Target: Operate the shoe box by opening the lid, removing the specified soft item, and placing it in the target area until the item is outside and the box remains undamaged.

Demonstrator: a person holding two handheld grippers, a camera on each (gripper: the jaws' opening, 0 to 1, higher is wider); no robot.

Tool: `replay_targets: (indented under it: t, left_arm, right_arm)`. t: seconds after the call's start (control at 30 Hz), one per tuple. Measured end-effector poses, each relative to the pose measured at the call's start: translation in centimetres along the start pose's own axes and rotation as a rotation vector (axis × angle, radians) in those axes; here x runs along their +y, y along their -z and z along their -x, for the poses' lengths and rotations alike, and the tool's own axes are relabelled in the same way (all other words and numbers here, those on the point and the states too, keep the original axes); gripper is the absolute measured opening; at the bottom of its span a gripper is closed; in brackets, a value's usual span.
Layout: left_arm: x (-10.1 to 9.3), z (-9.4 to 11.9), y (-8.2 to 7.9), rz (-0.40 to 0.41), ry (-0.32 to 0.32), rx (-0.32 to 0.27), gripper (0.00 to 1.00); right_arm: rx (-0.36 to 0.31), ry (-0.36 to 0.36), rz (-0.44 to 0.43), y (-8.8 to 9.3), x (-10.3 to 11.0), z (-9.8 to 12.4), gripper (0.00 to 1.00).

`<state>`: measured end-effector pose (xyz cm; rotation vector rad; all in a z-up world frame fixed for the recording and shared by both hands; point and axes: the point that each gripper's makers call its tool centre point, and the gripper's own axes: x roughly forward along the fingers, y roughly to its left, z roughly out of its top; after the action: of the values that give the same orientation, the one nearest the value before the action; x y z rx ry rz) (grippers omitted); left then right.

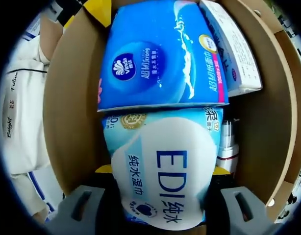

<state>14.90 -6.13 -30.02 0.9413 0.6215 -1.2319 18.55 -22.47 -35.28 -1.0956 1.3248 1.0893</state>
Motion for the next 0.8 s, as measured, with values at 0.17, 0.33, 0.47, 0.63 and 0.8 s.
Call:
replay_targets:
  t: [0.17, 0.33, 0.47, 0.63, 0.8]
  left_arm:
    - [0.0, 0.0, 0.0, -0.001, -0.001, -0.005, 0.09]
    - [0.0, 0.0, 0.0, 0.0, 0.005, 0.002, 0.08]
    - [-0.2, 0.0, 0.0, -0.017, 0.03, -0.013, 0.06]
    - [-0.2, -0.1, 0.0, -0.035, 0.044, -0.007, 0.05]
    - [-0.2, -0.1, 0.0, -0.038, 0.04, -0.01, 0.05]
  right_arm:
    - [-0.006, -0.001, 0.003, -0.1, 0.0, 0.0, 0.66]
    - [0.019, 0.006, 0.014, -0.1, 0.3, 0.0, 0.65]
    - [-0.039, 0.019, 0.036, -0.2, 0.3, 0.5, 0.64]
    - [-0.044, 0.008, 0.071, -0.3, -0.1, 0.9, 0.64]
    - [-0.035, 0.025, 0.097, -0.4, -0.6, 1.0, 0.63]
